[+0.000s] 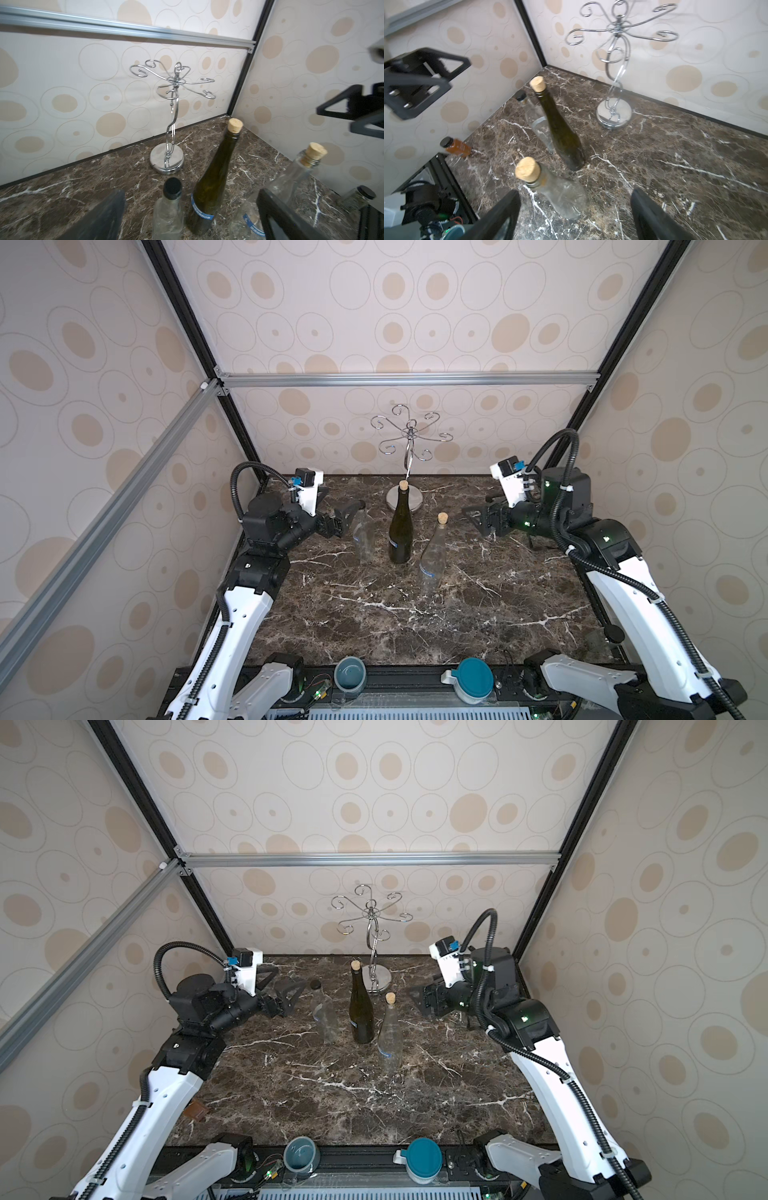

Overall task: Remove the label from the bottle
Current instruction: Place the bottle at the center of the board.

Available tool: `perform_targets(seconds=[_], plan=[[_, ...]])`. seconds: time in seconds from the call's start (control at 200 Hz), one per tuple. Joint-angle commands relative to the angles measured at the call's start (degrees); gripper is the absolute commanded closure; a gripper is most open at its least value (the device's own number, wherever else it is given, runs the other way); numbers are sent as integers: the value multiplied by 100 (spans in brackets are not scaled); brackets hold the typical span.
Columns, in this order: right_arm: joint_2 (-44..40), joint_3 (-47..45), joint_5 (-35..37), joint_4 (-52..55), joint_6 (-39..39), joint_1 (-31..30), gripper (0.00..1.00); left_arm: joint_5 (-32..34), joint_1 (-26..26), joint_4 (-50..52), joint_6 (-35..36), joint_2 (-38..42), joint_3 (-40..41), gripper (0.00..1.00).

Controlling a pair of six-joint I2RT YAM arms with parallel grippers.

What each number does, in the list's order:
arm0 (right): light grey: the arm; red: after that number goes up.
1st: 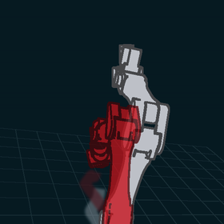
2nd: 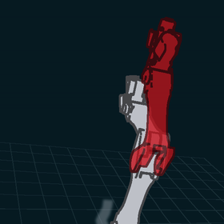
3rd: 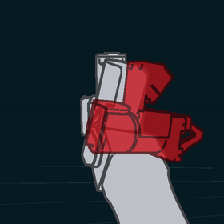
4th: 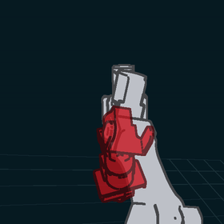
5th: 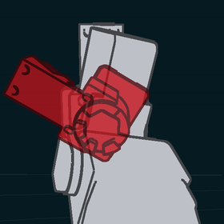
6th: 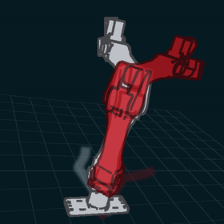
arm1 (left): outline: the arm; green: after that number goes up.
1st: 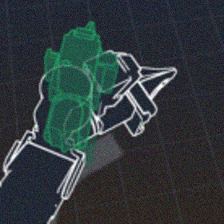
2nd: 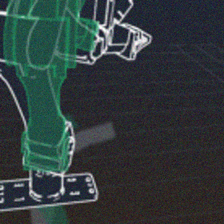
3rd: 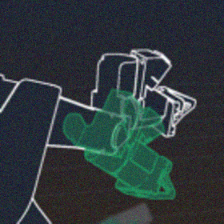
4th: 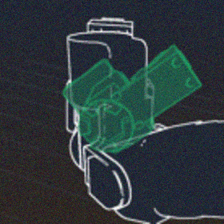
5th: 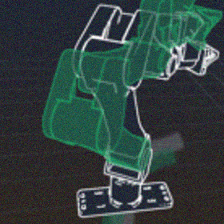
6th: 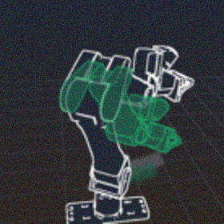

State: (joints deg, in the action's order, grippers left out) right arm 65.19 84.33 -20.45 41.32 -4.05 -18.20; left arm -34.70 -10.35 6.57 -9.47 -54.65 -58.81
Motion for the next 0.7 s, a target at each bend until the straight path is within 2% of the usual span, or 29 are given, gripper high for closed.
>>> perform_targets(seconds=[0.0, 0.145, 0.255, 0.36, 0.44, 0.695], plan=[[-26, 52, -458, 69, -303, 396, 8, -558, -314, 181, 60, 159, -276, 3], [88, -93, -605, -46, -556, 819, 5, -285, -1128, 169, -53, 175, -313, 7], [159, -221, -797, -133, -687, 1082, 0, -127, -1544, 161, -97, 68, -392, 7], [237, -274, -827, -73, -632, 1190, 1, 64, -1943, 170, -88, -98, -471, 1], [262, -365, -762, -104, -667, 1230, 0, 243, -2261, 165, -73, -198, -518, 0], [426, -511, -855, -195, -764, 1262, 0, 589, -2767, -44, -56, -398, -386, 0]])
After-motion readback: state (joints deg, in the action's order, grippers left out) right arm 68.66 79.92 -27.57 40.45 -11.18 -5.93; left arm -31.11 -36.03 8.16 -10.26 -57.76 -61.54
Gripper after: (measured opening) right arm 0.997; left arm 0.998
